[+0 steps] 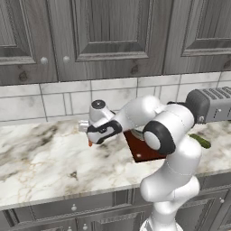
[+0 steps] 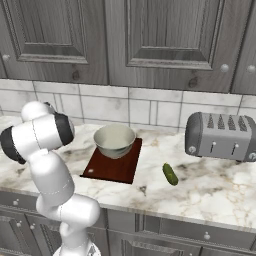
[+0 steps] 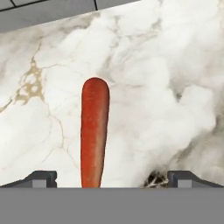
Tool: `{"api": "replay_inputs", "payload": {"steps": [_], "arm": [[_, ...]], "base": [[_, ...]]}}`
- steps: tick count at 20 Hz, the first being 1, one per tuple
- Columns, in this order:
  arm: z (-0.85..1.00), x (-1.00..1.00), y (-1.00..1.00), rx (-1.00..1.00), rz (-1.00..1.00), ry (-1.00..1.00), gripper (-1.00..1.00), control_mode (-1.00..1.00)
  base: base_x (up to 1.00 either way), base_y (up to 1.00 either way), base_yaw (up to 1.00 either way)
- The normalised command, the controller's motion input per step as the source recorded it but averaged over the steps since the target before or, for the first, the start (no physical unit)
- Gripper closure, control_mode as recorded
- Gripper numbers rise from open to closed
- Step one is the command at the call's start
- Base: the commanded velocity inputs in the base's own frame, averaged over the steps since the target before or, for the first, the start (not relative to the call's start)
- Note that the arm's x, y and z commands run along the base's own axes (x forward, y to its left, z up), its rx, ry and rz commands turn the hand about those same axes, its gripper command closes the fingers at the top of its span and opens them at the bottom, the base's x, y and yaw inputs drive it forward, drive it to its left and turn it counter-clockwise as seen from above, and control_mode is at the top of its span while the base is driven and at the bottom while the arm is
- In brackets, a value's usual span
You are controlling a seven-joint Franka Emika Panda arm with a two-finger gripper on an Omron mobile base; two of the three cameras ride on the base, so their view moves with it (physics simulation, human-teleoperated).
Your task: Place the two vegetables and bowl onto the tray for setting up a vegetable dip station.
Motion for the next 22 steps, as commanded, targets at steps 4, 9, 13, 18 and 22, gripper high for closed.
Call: {"api": "replay_inputs", "payload": {"steps": [4,9,13,18,22], "arm": [[-0.2,0.18,0.05,0.0,0.0,0.06,-1.0,-1.0],[-0.17,0.2,0.03,0.0,0.0,0.02,-1.0,-1.0],[-0.16,0.21,0.03,0.0,0.0,0.0,-1.0,-1.0],[-0.17,0.17,0.04,0.0,0.0,0.0,-1.0,-1.0],[-0.14,0.16,0.06,0.0,0.0,0.0,-1.0,-1.0]], "base": [[0.0,0.0,0.0],[0.0,0.0,0.0],[0.0,0.0,0.0],[0.0,0.0,0.0],[0.0,0.0,0.0]]}}
